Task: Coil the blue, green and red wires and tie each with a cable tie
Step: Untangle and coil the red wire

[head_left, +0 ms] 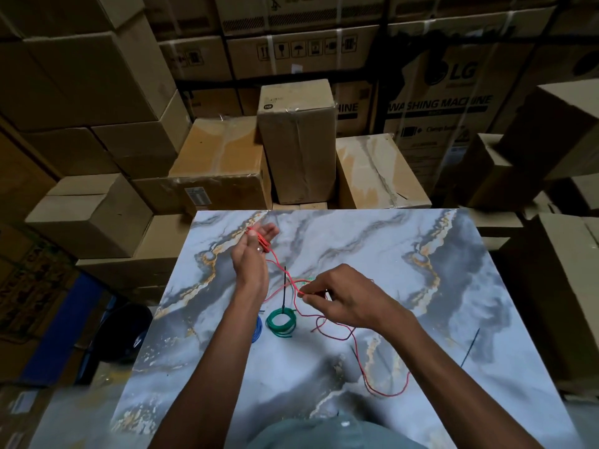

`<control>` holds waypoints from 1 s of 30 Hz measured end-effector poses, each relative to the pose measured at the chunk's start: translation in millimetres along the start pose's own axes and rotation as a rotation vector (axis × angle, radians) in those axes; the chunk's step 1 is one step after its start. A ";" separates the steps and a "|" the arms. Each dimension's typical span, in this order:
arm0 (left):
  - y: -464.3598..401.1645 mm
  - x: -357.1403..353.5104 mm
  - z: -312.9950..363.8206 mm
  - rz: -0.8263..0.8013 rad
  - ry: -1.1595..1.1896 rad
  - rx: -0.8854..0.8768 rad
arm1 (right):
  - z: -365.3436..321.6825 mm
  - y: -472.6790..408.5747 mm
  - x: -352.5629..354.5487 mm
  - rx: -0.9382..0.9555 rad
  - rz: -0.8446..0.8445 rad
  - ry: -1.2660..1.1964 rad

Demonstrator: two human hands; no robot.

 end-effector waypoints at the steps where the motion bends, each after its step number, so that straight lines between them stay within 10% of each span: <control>1: 3.8 -0.5 -4.0 -0.040 -0.106 -0.004 | -7.4 -1.1 5.3 0.028 -0.011 -0.006; 7: 36.0 -18.3 -16.0 -0.449 -0.565 -0.080 | -20.9 -10.8 55.0 0.074 0.163 -0.062; 15: 67.6 -31.3 -15.1 -0.704 -0.284 0.098 | 39.4 -25.7 92.0 -0.096 0.330 -0.220; 25: 59.0 -27.3 15.0 -0.511 0.188 0.317 | 127.2 -7.8 17.8 -0.408 0.326 -0.871; 30: 47.3 -23.9 30.7 -0.400 0.457 0.302 | 137.4 8.7 -7.7 -0.545 0.279 -0.713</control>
Point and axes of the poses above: each hand's wrist, its own y-axis away from the middle knuckle, its own x-axis out of the back of the hand, z = x × y, the point moved 3 cm from there along -y, towards the middle knuckle, and after that the axes turned 10 degrees about -z, right-handed, at the moved point
